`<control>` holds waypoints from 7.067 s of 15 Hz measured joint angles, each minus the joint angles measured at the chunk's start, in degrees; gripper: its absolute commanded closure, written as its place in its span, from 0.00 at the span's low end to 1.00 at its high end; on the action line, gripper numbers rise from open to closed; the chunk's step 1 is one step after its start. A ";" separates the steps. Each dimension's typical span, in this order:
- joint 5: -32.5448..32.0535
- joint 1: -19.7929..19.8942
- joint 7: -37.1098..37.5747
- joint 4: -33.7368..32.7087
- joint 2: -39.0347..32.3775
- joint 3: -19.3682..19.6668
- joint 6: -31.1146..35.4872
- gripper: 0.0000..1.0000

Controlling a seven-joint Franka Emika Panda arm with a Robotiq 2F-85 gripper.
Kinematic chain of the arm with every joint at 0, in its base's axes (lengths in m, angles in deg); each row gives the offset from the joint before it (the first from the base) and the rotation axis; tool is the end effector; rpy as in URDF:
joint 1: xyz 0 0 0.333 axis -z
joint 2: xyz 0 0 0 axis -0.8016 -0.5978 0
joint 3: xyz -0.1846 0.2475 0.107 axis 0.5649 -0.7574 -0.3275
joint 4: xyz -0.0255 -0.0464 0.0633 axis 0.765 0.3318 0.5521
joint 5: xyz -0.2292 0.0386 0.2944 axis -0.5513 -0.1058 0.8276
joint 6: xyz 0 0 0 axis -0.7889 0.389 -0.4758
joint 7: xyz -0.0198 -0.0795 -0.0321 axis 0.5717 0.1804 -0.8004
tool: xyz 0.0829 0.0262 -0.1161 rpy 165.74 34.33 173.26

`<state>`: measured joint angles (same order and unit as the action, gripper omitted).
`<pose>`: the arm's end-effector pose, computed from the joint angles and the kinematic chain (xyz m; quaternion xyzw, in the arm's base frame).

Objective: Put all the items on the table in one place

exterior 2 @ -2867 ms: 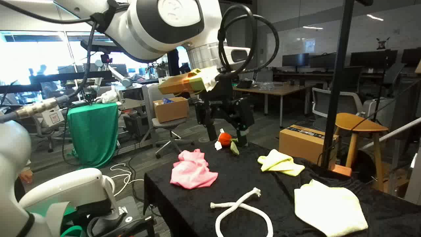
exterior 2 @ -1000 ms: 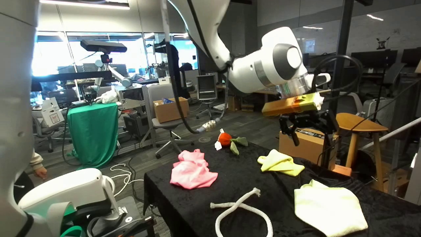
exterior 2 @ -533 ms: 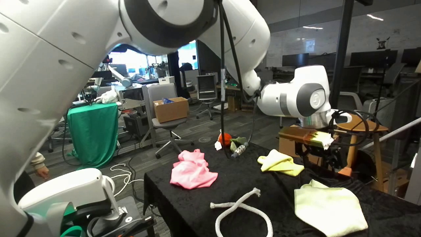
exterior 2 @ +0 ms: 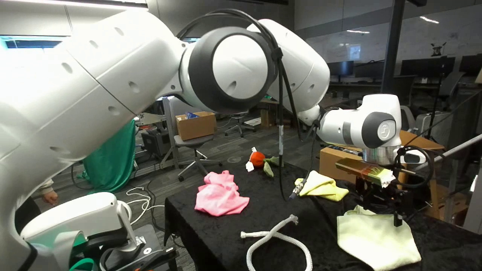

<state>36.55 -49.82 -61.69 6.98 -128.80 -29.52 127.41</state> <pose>0.7437 -0.1132 0.1516 0.9882 -0.1233 -0.0147 0.0898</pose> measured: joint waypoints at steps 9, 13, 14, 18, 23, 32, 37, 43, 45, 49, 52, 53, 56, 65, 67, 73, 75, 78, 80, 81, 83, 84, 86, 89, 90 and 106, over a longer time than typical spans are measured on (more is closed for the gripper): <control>1.04 1.36 1.92 -12.42 -7.94 0.06 -13.00 0.00; 1.85 1.63 1.92 -15.00 -9.93 -0.08 -15.76 0.26; 1.93 1.64 1.92 -15.60 -10.36 -0.09 -16.13 0.34; 2.06 1.64 1.92 -17.27 -11.39 -0.19 -16.78 0.65; 2.06 1.63 1.92 -18.20 -11.40 -0.39 -16.76 0.92; 2.05 1.06 -1.41 -15.60 -8.24 -1.42 -10.41 0.90; 2.02 1.01 -3.61 -4.09 0.07 -1.69 0.18 0.90; 2.02 0.69 -3.68 11.54 8.78 -1.71 10.81 0.90; 2.02 0.65 -5.79 16.97 11.53 -2.24 13.40 0.90; 2.02 0.95 -11.76 28.16 17.93 -3.63 18.37 0.91; 2.03 1.80 -16.40 36.75 23.93 -4.58 21.66 0.91; 2.03 2.25 -18.06 39.66 26.17 -4.96 22.35 0.91; 2.06 3.61 -23.56 48.51 33.57 -5.98 23.68 0.91; 2.57 2.96 -38.71 75.26 60.38 -7.47 24.10 0.91; 2.21 0.70 -39.68 80.76 66.48 -7.49 23.82 0.91; 1.53 -6.63 -39.49 88.82 78.70 -7.53 20.12 0.90; 1.30 -8.01 -38.99 89.01 79.85 -7.53 19.92 0.65; 0.29 -9.01 -37.55 88.99 80.01 -7.57 19.92 0.53; -0.57 -9.20 -36.19 88.91 79.97 -7.78 19.90 0.38; -0.79 -9.21 -35.58 88.88 79.97 -7.92 19.88 0.31; -1.38 -9.21 -34.17 88.77 79.94 -8.16 19.87 0.16; -1.60 -9.22 -33.53 88.70 79.89 -8.26 19.87 0.09; -1.91 -9.22 -32.56 88.45 79.74 -8.41 19.85 0.00; -3.06 -9.25 -31.20 87.47 79.12 -9.44 19.87 0.00; -3.81 -9.37 -30.62 86.70 78.62 -10.29 19.63 0.00; -23.25 -17.04 -21.08 52.81 51.30 -23.13 3.36 0.00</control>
<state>13.30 -66.86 -82.77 59.79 -77.50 -52.64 130.77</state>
